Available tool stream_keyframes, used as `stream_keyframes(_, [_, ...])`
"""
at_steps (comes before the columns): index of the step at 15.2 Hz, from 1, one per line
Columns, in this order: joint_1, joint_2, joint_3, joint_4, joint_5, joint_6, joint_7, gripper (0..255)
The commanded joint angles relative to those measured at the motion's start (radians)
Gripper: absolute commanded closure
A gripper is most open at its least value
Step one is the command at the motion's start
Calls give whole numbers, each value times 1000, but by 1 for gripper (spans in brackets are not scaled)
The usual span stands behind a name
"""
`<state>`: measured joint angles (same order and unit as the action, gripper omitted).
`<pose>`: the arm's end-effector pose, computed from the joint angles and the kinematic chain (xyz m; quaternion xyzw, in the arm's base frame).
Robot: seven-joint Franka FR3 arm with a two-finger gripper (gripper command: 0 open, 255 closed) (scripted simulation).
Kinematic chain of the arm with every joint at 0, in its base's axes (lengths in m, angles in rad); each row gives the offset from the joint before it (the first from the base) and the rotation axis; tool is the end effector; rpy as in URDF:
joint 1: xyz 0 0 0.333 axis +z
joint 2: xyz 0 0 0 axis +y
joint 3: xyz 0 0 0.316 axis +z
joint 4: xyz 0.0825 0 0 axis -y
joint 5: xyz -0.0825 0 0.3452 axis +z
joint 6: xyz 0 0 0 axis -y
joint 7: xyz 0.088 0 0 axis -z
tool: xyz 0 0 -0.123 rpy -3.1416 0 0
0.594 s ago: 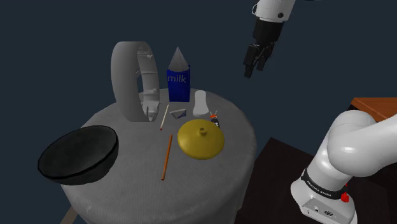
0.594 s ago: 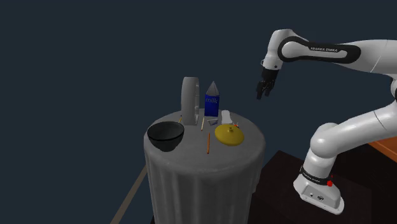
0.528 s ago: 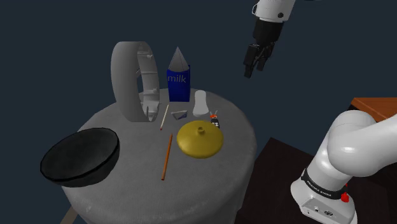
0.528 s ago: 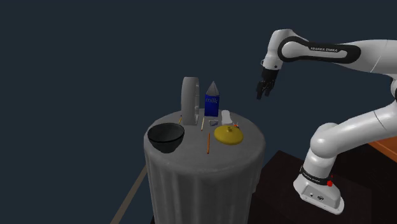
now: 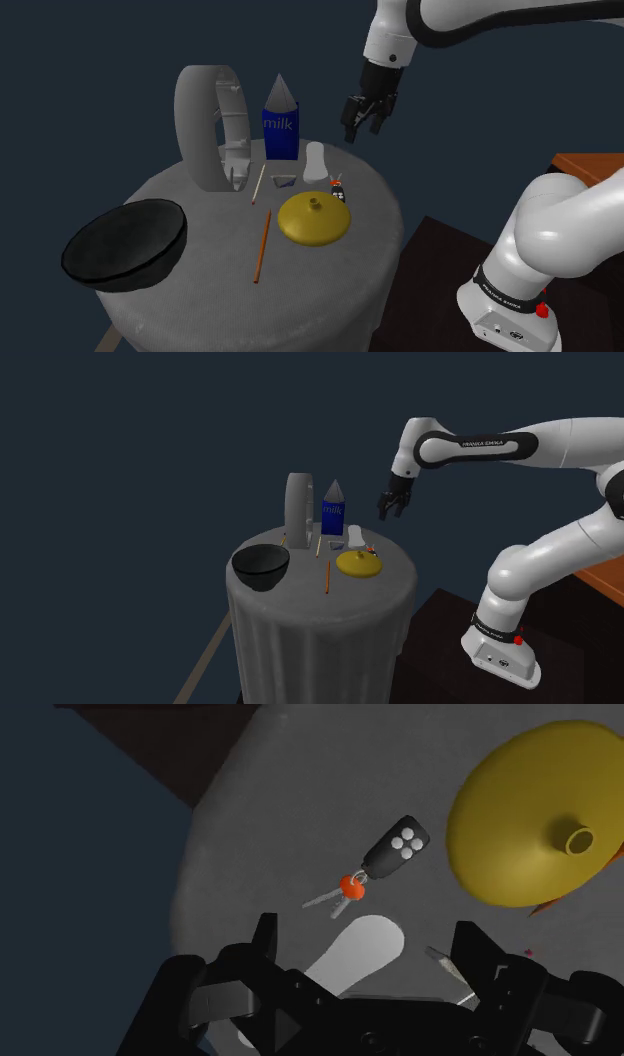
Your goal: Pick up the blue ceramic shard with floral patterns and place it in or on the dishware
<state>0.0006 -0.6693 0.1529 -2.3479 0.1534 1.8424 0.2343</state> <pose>0.3222 0.0762 0.5667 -0.9942 0.0674 -0.0731 0.0417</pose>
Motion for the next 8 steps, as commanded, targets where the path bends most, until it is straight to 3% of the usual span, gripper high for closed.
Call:
stream_keyframes(1, [0, 39, 28, -12, 24, 72, 46, 0])
stream_keyframes(8, [-8, 232, 128, 17, 72, 307, 202, 0])
